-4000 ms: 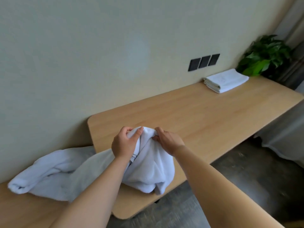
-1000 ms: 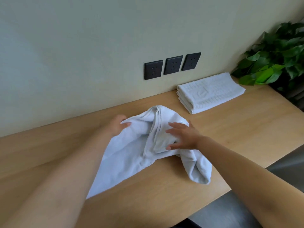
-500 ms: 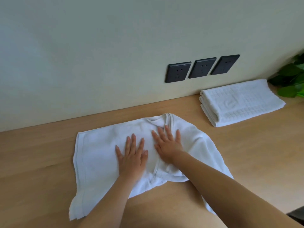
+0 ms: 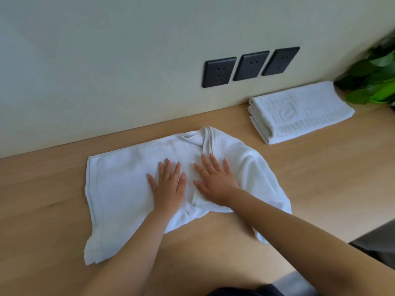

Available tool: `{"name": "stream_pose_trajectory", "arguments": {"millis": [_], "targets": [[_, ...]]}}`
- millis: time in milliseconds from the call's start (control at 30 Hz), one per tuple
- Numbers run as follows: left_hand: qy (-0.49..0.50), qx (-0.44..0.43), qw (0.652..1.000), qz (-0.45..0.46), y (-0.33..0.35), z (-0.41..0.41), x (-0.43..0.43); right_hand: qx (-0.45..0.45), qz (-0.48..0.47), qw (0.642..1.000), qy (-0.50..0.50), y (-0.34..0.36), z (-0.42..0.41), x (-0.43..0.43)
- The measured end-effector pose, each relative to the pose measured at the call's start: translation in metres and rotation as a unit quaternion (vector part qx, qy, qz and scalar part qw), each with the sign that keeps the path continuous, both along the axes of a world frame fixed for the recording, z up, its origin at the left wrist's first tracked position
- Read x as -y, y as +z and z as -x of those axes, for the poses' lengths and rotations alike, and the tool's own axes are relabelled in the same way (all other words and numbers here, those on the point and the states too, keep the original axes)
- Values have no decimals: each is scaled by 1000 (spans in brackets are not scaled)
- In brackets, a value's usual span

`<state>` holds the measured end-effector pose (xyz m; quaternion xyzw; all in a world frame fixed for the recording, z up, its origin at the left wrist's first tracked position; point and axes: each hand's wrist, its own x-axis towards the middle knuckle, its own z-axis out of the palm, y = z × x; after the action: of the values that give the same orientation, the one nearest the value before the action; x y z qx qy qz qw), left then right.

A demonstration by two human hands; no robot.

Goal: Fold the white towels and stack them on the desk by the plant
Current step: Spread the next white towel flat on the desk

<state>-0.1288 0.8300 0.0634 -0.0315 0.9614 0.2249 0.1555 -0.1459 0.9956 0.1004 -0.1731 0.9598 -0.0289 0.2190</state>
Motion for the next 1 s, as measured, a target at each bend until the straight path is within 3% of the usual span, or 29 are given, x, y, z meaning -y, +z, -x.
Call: {"name": "stream_pose_trajectory", "arguments": {"millis": [100,267,400,667,867,1000], "targets": [[-9,-17,997,-78,2,-13,-12,-10,-28,1000,10,9,-36,-15],[-98,-42,994,36,-12,-25,2,-57,-58,997,13,7,-62,-28],[-98,-85,991,43,-16,-39,21,-46,-51,998,9,11,-57,-27],[-64,-86,992,65,-14,-74,50,-56,-8,998,-10,9,-74,-15],[-27,-88,995,32,-3,-83,57,-23,40,999,-23,18,-80,-9],[-113,-107,986,-60,16,-52,26,20,112,989,-94,38,-72,-14]]}}
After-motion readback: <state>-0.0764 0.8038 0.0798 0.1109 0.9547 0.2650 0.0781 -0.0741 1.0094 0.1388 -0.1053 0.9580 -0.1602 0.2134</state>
